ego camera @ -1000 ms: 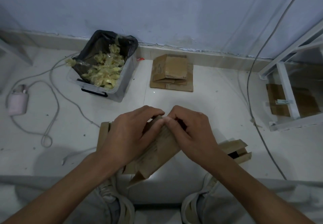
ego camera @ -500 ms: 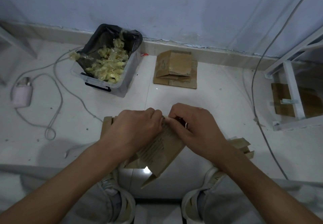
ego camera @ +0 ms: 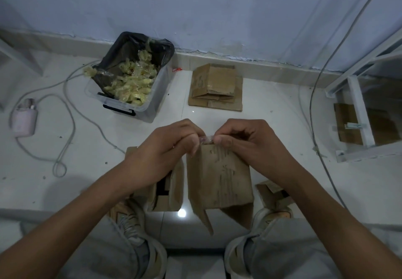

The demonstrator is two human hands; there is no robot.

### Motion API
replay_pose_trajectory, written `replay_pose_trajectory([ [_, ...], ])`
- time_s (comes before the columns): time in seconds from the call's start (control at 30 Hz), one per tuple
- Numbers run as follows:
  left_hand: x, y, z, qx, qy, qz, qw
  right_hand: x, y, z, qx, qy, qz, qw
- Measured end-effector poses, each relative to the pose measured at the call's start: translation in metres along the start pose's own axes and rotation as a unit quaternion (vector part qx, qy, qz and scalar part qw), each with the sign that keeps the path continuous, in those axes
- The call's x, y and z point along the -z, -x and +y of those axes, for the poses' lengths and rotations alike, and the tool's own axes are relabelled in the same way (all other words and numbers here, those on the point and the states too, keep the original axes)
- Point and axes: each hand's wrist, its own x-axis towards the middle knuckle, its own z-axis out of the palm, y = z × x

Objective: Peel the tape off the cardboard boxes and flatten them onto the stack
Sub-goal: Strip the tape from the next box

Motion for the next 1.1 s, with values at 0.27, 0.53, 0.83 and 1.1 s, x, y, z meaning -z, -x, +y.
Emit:
replay_pose_trajectory([
  [0.27,0.000,-0.009,-0.004,0.196,0.168,0.011,0.966,0.003,0.003,0.002,-0.035,-0.028,-0.002,0.999],
  [0.53,-0.009,0.001,0.004,0.103,0.145,0.065,0.982,0.003,0.001,0.003,-0.055,-0.030,-0.001,0.998],
  [0.83,0.006,-0.002,-0.010,0.145,0.113,0.078,0.980,0.008,0.002,0.016,-0.089,0.041,0.015,0.995],
  [1.1,-0.007,0.000,-0.003,0.229,0.072,0.149,0.959,-0.014,0.006,0.022,-0.093,0.103,0.128,0.982],
])
